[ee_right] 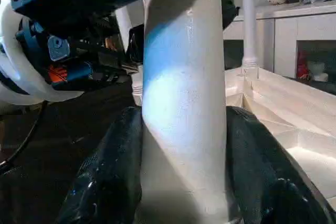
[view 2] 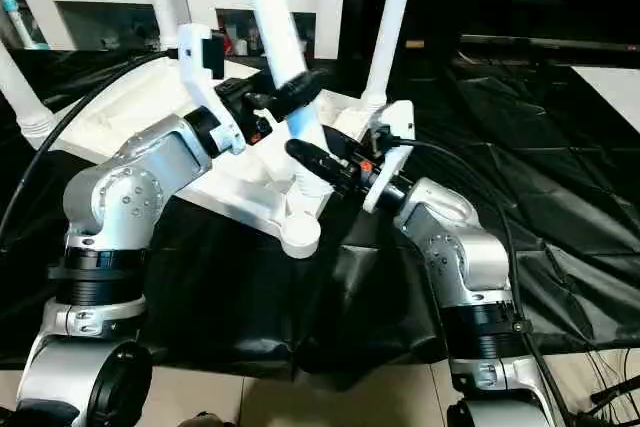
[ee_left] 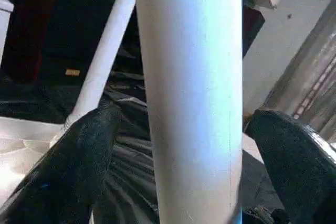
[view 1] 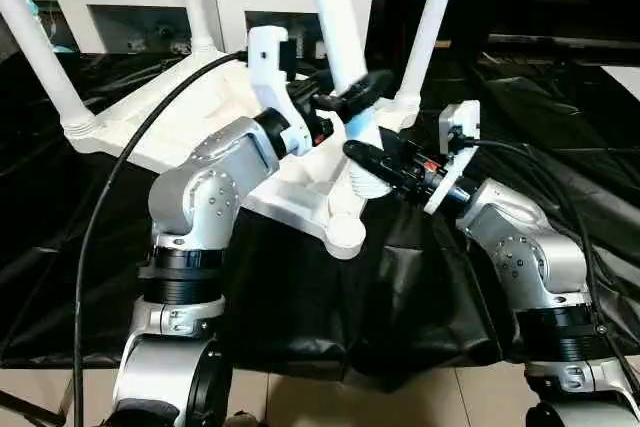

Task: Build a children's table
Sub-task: Pick table leg

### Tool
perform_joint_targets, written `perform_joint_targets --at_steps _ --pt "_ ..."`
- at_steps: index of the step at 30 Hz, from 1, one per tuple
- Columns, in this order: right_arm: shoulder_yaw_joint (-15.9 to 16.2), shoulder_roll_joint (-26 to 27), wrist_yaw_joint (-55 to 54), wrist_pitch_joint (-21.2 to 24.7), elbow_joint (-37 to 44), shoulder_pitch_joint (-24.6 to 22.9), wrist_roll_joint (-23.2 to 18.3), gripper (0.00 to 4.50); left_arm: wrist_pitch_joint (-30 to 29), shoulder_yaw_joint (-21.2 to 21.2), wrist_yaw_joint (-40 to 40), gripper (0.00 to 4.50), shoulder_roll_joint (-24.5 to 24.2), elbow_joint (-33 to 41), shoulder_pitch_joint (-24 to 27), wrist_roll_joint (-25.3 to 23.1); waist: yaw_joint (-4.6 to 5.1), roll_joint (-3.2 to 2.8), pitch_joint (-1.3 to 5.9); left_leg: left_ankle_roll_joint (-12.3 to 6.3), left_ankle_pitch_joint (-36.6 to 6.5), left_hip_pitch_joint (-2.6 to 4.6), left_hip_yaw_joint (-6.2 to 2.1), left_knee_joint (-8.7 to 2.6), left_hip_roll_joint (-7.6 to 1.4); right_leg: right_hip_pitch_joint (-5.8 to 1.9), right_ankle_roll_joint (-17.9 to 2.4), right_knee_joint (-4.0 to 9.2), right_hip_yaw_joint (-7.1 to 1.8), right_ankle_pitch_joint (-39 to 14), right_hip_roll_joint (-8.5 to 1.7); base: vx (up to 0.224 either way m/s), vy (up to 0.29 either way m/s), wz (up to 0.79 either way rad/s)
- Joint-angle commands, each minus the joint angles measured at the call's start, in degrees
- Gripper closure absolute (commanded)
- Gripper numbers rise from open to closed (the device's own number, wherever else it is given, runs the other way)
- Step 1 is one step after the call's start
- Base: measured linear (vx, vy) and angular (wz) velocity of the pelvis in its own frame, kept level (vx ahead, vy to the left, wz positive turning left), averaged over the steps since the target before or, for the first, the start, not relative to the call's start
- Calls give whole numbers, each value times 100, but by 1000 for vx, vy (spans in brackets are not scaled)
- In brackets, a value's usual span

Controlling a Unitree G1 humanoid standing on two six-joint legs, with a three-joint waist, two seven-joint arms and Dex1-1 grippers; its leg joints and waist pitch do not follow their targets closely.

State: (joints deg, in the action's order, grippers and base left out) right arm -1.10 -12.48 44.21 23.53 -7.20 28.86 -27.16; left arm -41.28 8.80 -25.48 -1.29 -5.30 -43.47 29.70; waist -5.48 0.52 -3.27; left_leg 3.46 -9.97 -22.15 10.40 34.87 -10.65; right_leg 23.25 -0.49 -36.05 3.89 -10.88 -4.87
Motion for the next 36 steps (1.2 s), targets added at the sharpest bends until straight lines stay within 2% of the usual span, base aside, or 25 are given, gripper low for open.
perform_joint_targets --at_steps 1,10,20,28,29,30,32,34,36 --pt "31 -29 -1 39 168 -25 -33 260 -70 54 58 18 12 -8 -166 110 -16 58 422 -286 -781 74 -76 -390 -203 -324 -1150 434 -246 -724 -315 0 0 0" --pt "88 -52 -3 52 177 -35 -20 260 -104 53 49 95 -27 -9 -163 173 -16 55 409 -256 -862 76 -75 -400 -205 -319 -1089 459 -250 -901 -325 0 0 0" --pt "132 -38 -50 16 194 -55 50 260 -105 22 -60 155 -58 19 -137 305 -8 27 410 -220 -891 78 -83 -409 -207 -320 -1097 456 -249 -842 -317 0 0 0" --pt "167 -51 -96 -71 191 -60 153 260 -69 12 -100 226 -77 10 -144 366 0 17 413 -190 -901 77 -86 -414 -209 -327 -1135 446 -249 -735 -319 0 0 0" --pt "177 -55 -107 -104 183 -59 192 204 -66 5 -107 232 -80 19 -143 370 0 19 413 -194 -899 83 -85 -413 -210 -323 -1142 444 -249 -719 -318 0 0 0" --pt "178 -52 -102 -100 178 -58 190 190 -63 -4 -119 236 -85 25 -141 370 -2 17 414 -195 -896 83 -83 -411 -207 -324 -1156 443 -249 -713 -319 0 0 0" --pt "181 -40 -78 -73 155 -49 170 191 -56 -35 -160 251 -100 56 -131 370 1 31 411 -207 -906 79 -81 -414 -206 -328 -1146 449 -251 -732 -316 0 0 0" --pt "180 -33 -65 -53 146 -44 153 154 -54 -45 -175 255 -105 69 -126 371 0 25 409 -202 -911 77 -83 -416 -207 -329 -1132 452 -250 -777 -319 0 0 0" --pt "186 -37 -47 -46 126 -31 154 147 -42 -61 -195 257 -112 83 -120 365 0 27 407 -202 -907 78 -82 -417 -209 -327 -1123 454 -252 -798 -321 0 0 0"
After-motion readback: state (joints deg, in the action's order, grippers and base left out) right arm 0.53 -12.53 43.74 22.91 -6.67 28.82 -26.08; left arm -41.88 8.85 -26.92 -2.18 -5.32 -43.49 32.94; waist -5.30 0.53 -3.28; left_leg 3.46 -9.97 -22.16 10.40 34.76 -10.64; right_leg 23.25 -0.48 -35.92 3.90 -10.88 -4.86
